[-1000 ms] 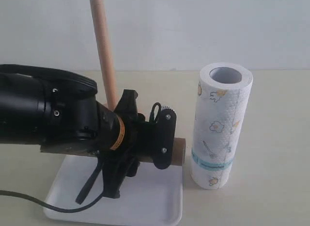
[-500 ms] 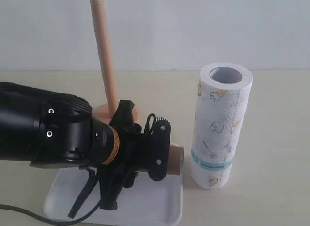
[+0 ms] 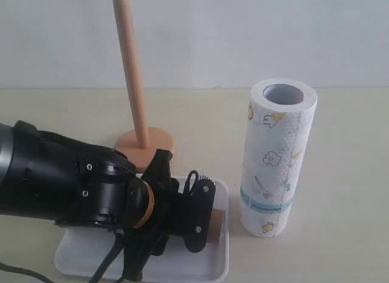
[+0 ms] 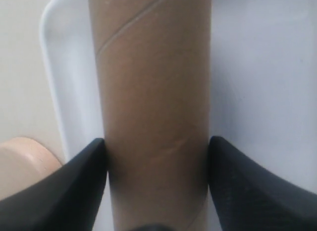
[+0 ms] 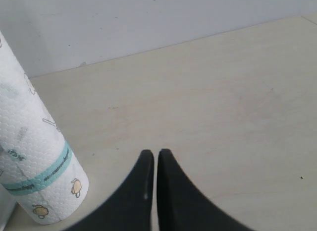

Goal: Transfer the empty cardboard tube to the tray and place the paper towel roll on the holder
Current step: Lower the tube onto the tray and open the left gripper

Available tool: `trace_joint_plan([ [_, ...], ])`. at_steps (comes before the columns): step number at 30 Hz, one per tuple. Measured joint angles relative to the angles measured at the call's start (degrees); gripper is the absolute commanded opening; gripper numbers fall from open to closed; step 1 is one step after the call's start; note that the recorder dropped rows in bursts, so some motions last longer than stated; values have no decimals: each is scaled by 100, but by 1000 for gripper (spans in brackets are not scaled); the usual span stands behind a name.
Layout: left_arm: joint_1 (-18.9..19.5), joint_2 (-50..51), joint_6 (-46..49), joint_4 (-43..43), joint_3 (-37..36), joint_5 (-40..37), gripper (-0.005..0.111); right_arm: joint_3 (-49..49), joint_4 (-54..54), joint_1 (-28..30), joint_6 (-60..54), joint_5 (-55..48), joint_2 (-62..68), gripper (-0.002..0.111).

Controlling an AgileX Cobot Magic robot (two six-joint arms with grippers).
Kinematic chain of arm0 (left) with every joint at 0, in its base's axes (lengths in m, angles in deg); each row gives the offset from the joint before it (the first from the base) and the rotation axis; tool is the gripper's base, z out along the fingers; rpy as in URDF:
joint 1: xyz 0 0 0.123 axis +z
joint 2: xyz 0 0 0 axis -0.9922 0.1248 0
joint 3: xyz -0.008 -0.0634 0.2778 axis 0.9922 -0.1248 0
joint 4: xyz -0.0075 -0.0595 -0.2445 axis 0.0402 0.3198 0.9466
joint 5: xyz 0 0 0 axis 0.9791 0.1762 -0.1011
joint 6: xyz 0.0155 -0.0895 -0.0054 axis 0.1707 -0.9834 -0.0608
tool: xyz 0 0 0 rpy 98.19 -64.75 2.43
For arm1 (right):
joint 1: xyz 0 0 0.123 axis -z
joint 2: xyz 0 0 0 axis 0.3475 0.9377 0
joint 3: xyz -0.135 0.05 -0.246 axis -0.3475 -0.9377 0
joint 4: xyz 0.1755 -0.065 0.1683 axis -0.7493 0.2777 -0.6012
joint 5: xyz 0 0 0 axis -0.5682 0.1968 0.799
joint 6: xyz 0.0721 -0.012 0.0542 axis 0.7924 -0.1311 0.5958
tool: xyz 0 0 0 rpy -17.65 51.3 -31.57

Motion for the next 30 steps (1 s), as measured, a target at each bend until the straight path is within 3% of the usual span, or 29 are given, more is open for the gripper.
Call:
trace_joint_plan([
  [30,0,170,-318,-324,0,0,4,0,0,0,20,0,0,2],
])
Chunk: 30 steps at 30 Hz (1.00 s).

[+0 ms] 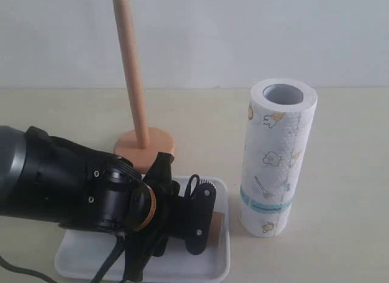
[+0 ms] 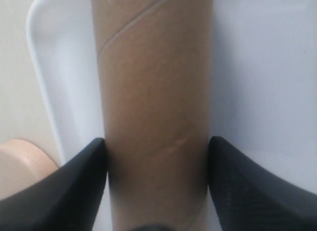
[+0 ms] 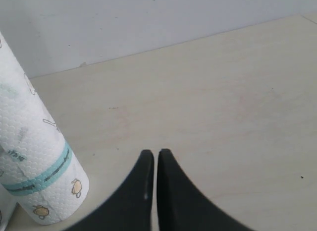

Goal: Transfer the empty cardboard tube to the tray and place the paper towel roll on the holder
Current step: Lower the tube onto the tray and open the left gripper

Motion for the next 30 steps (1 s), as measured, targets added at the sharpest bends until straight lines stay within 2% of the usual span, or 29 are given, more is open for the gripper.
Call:
trace_joint_plan([
  [8,0,0,-305,0,0,10,4,0,0,0,0,0,0,2],
  [10,0,0,-315,0,0,10,12,0,0,0,0,0,0,2],
  [16,0,0,-340,0,0,10,45,0,0,0,0,0,0,2],
  [19,0,0,-351,0,0,-1,57,0,0,0,0,0,0,2],
  [23,0,26,-375,11,0,-62,64,0,0,0,0,12,0,2],
  [30,0,61,-394,23,0,-160,66,0,0,0,0,25,0,2],
])
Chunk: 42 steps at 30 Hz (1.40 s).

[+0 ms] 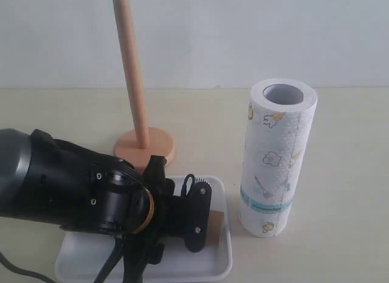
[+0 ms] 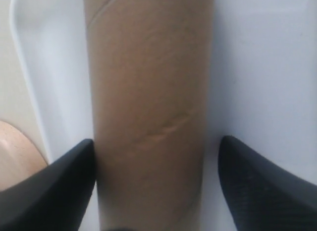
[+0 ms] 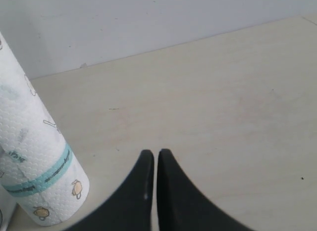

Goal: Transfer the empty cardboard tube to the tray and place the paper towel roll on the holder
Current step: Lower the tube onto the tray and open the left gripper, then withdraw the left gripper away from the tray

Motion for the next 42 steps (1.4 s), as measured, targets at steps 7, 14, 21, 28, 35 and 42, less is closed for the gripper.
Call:
trace_joint_plan([
  [7,0,-82,0,0,0,-17,66,0,0,0,0,-10,0,2],
  [14,0,-465,0,-22,0,-41,66,0,0,0,12,-10,0,2],
  [21,0,-765,0,-22,0,-202,66,0,0,0,12,-10,0,2],
  [28,0,-1207,-315,-22,0,-866,65,0,0,0,12,-10,0,2],
  [35,0,-1813,-1078,8,0,-1413,65,0,0,0,12,-10,0,2],
  [42,0,-2440,-2426,44,-5,-1474,65,0,0,0,12,-10,0,2],
])
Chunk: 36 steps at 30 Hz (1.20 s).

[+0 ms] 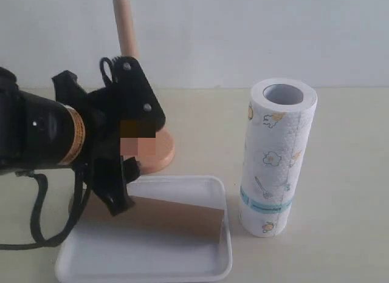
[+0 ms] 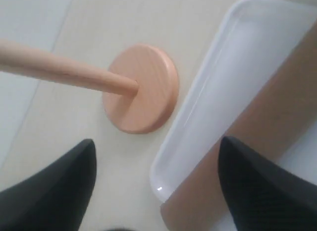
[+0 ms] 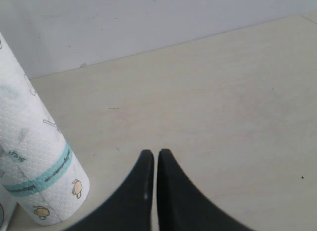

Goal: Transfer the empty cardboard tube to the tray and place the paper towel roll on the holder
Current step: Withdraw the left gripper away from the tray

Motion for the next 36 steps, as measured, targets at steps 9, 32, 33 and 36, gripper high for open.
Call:
trace_joint_plan([
  [9,0,-537,-2993,534,0,-11,65,0,0,0,0,-12,0,2],
  [32,0,-4120,-3512,798,-1707,1000,4,0,0,0,0,-12,0,2],
  [33,0,-4120,-3512,798,-1707,1055,4,0,0,0,0,-12,0,2],
  [36,0,-4130,-3512,798,-1716,1193,4,0,0,0,0,-12,0,2],
])
